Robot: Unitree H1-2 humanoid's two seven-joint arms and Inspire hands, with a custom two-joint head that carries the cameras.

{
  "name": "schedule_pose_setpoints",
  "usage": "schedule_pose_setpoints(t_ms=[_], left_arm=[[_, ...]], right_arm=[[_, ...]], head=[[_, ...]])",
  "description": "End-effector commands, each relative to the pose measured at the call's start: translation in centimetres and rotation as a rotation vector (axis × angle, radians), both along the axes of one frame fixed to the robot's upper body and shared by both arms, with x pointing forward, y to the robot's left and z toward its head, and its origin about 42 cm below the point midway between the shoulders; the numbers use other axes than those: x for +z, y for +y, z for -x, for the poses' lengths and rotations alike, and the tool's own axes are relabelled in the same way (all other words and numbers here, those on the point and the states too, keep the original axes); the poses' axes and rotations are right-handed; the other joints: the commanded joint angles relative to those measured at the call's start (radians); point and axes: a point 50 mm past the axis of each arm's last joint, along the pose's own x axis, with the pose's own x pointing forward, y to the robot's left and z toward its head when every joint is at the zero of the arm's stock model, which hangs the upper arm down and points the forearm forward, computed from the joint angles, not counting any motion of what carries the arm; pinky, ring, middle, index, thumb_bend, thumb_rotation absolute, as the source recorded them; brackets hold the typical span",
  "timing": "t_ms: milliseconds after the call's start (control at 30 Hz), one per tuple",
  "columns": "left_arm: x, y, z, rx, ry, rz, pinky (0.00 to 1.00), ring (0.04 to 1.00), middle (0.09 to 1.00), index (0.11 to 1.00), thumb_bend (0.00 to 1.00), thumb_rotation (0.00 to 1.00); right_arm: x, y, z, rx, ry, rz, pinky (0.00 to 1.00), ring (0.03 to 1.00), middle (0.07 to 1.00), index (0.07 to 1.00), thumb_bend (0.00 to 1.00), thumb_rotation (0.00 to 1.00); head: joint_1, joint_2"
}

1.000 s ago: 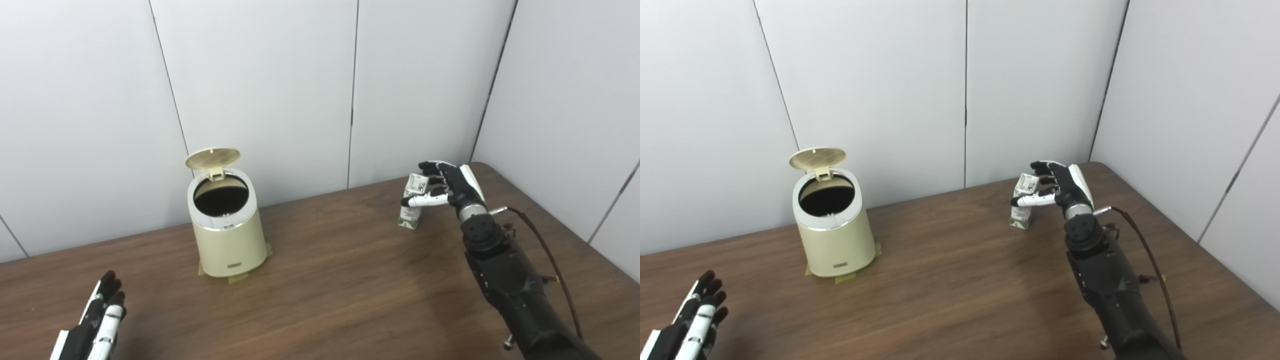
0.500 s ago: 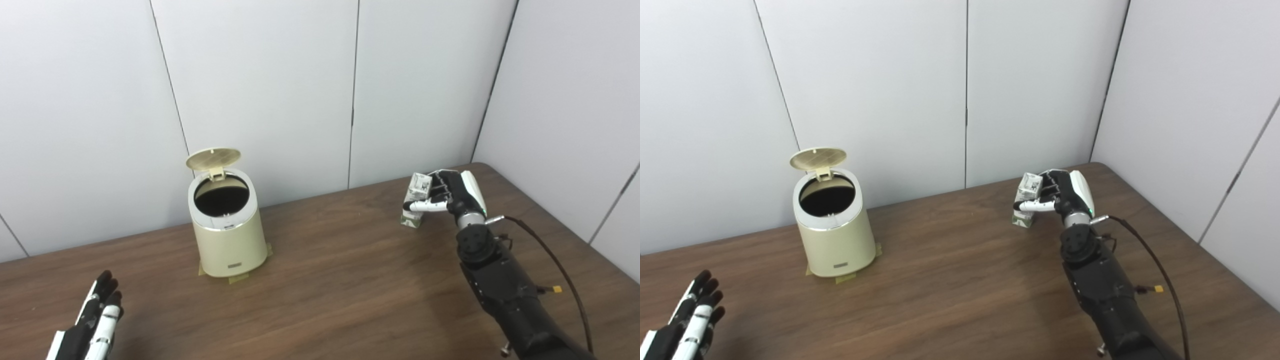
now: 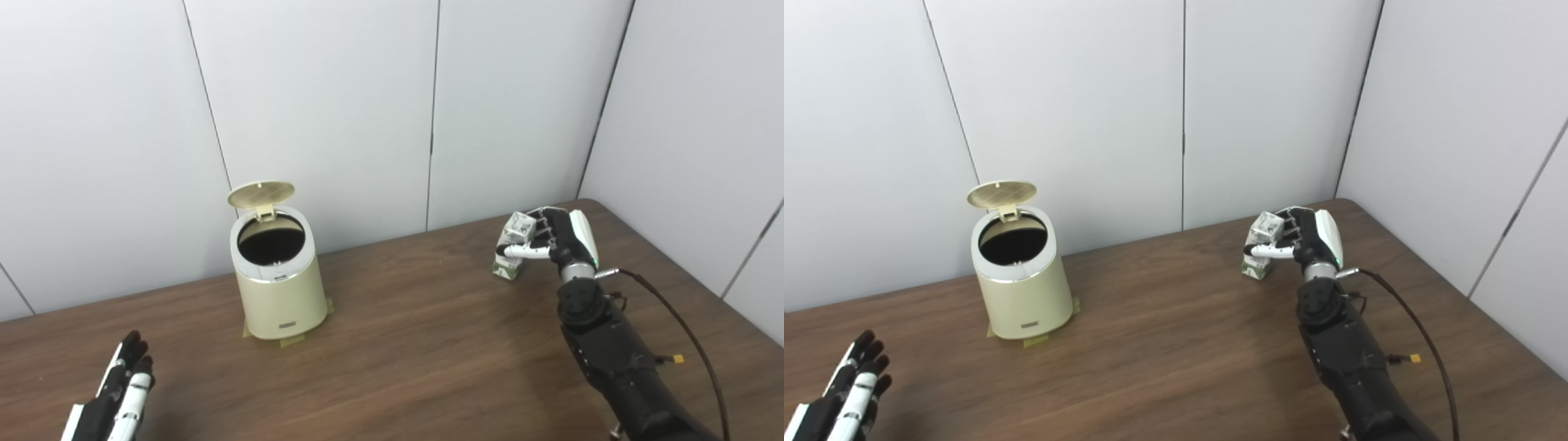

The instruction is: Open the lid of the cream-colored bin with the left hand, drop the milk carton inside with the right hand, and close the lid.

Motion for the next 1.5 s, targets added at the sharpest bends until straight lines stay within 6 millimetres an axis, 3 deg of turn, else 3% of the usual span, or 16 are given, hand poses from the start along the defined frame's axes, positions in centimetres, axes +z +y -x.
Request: schedule_pose_setpoints(t_ms=[0,267,600,800,967,1100,1267,1467], left_arm=[[1.7,-0.6,-0.5,-0.015,-0.069,0.000,1.00,1.000,1.000,1.000,0.22,0.61],[1.3,-1.1,-0.3,-0.027,-0.055,-0.027,1.00,1.000,1.000,1.000,0.21,0.58],[-0.4,-1.7,0.0,-0.021,-0.033,-0.040,1.00,0.978,0.987,0.999,0.34,0.63],[-0.8,-2.2,0.1,-0.019,-0.025,-0.057,1.00,0.979,0.985,1.000,0.34,0.66],[-1.0,-3.1,0.3,-0.019,-0.025,-0.071,1.00,0.983,0.984,0.997,0.32,0.68],[-1.3,-3.9,0.3,-0.023,-0.028,-0.079,1.00,0.987,0.982,0.998,0.34,0.67],[-1.5,-4.6,0.3,-0.023,-0.031,-0.082,1.00,0.995,0.985,0.995,0.39,0.68],[-1.3,-5.2,0.4,-0.026,-0.040,-0.083,0.99,0.991,0.978,0.992,0.36,0.70]], right_arm=[[5.1,1.2,-1.1,0.048,-0.191,0.028,0.33,0.385,0.497,0.494,0.52,0.00],[9.8,6.0,0.5,0.161,-0.274,0.127,0.34,0.385,0.493,0.495,0.52,0.00],[13.0,11.7,1.6,0.383,-0.373,0.141,0.34,0.383,0.492,0.520,0.52,0.00],[14.8,17.6,2.1,0.524,-0.452,0.133,0.35,0.408,0.482,0.505,0.52,0.00],[15.3,21.2,1.8,0.614,-0.479,0.122,0.31,0.372,0.484,0.535,0.51,0.00],[15.2,23.6,1.1,0.671,-0.471,0.115,0.34,0.386,0.484,0.524,0.52,0.00],[15.0,25.4,-0.1,0.720,-0.483,0.139,0.33,0.372,0.482,0.542,0.51,0.00],[15.2,27.0,-1.7,0.738,-0.509,0.195,0.32,0.373,0.480,0.527,0.52,0.00]], head=[[0.005,0.001],[0.079,0.022],[0.211,0.032],[0.273,0.030],[0.352,0.023],[0.393,0.018],[0.418,0.015],[0.451,0.013]])
